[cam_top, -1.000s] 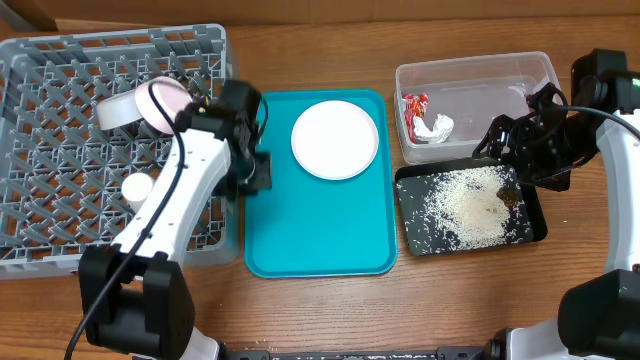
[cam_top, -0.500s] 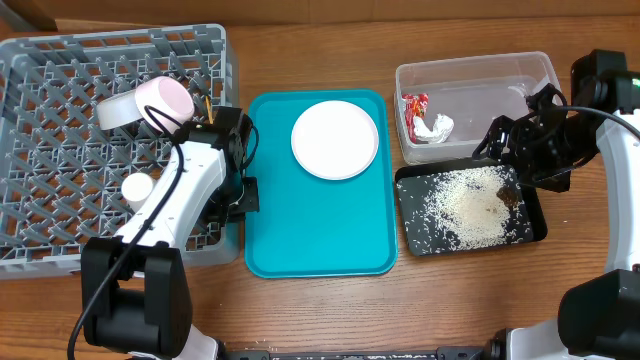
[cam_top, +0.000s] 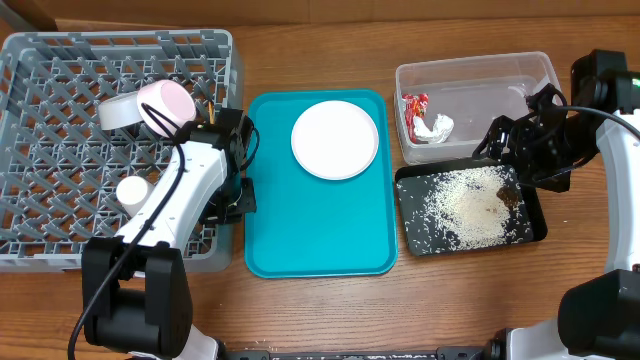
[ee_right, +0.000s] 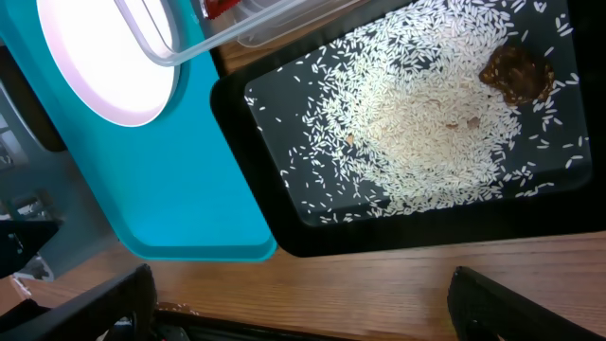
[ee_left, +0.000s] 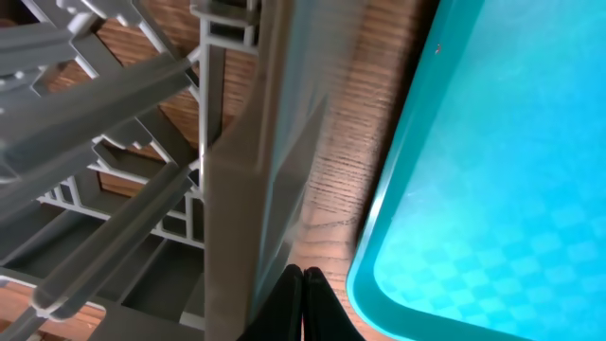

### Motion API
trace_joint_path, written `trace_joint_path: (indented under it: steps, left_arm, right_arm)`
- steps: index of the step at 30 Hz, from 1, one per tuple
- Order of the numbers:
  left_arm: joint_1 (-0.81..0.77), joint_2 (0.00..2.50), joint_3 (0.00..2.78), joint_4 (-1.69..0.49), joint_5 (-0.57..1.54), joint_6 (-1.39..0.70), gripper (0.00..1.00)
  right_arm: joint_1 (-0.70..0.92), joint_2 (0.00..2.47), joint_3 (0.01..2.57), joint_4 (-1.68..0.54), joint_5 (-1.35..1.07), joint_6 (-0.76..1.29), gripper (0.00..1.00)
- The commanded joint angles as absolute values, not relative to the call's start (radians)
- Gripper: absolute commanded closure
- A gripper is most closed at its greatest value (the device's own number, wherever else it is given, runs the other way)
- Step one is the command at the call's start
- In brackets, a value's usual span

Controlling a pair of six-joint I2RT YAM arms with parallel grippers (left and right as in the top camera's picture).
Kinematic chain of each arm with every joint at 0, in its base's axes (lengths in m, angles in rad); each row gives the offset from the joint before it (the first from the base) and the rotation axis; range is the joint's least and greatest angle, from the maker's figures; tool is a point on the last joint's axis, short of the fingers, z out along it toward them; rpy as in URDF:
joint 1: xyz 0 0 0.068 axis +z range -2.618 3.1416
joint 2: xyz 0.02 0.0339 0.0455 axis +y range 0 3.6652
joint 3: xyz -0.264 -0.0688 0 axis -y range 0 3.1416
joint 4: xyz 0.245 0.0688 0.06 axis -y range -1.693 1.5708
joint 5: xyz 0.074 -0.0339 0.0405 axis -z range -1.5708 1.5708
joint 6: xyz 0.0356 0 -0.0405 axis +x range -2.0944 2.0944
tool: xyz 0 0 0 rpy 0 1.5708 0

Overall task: Sort waste into correct bins and load items into the dishwasher
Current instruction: 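Reach the left gripper to the white plate and grasp its edge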

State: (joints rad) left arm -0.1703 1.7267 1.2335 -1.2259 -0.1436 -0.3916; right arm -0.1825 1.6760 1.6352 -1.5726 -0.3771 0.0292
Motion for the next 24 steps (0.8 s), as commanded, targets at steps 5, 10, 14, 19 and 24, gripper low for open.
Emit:
trace_joint_path:
  steps: [5, 10, 14, 19, 24]
  left_arm:
    - [-0.241, 1.703, 1.467, -1.18, -0.056, -0.299, 0.9]
    - [-0.334, 1.702, 1.538, -0.957, 0.064, -0.137, 0.55]
    - [-0.409, 1.731, 1.538, -0.803, 0.098, -0.072, 0.48]
    - [-0.495, 1.804, 1.538, -0.713, 0.097, -0.02, 0.54]
    - [-0.573, 1.946, 1.538, -0.664, 0.094, 0.003, 0.52]
  right_arm:
    - [-0.181, 1.645, 1.637, -1.573, -0.374, 0.029, 0.0]
    - [-0.181, 1.645, 1.637, -1.573, -0.374, 0.029, 0.0]
    - [-0.181, 1.645, 1.637, -1.573, -0.374, 0.029, 0.0]
    - [-0.181, 1.645, 1.637, -1.568, -0.374, 0.029, 0.0]
    - [-0.181, 1.645, 1.637, -1.568, -0.375, 0.029, 0.0]
